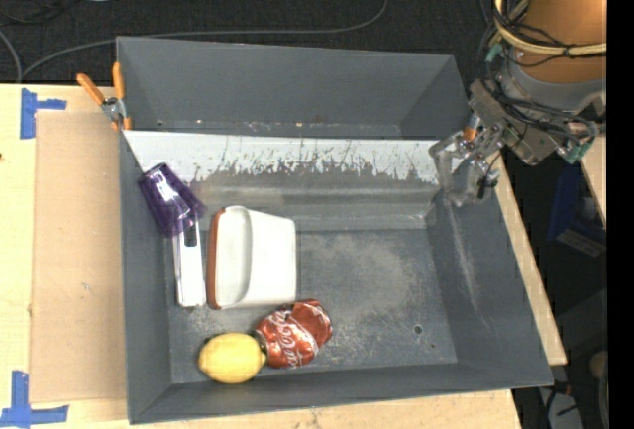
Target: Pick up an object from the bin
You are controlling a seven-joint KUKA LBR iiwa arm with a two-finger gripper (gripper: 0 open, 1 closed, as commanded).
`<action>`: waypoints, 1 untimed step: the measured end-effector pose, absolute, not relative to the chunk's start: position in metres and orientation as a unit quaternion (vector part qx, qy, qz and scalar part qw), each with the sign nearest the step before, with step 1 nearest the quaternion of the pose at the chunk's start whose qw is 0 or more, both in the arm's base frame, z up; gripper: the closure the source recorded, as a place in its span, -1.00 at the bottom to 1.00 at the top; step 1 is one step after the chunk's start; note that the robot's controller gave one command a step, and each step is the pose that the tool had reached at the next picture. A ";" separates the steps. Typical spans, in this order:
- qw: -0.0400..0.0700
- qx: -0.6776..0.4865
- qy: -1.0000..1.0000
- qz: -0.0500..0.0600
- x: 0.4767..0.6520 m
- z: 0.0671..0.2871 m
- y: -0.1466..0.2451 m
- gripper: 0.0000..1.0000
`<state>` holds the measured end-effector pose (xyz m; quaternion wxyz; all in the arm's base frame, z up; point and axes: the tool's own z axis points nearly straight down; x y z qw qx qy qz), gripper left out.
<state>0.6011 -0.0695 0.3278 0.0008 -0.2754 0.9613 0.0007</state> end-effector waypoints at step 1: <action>-0.001 -0.273 0.962 0.003 0.577 0.276 -0.019 1.00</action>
Offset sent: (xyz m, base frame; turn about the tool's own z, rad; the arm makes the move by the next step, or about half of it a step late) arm -0.0182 0.0498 -0.0613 0.0189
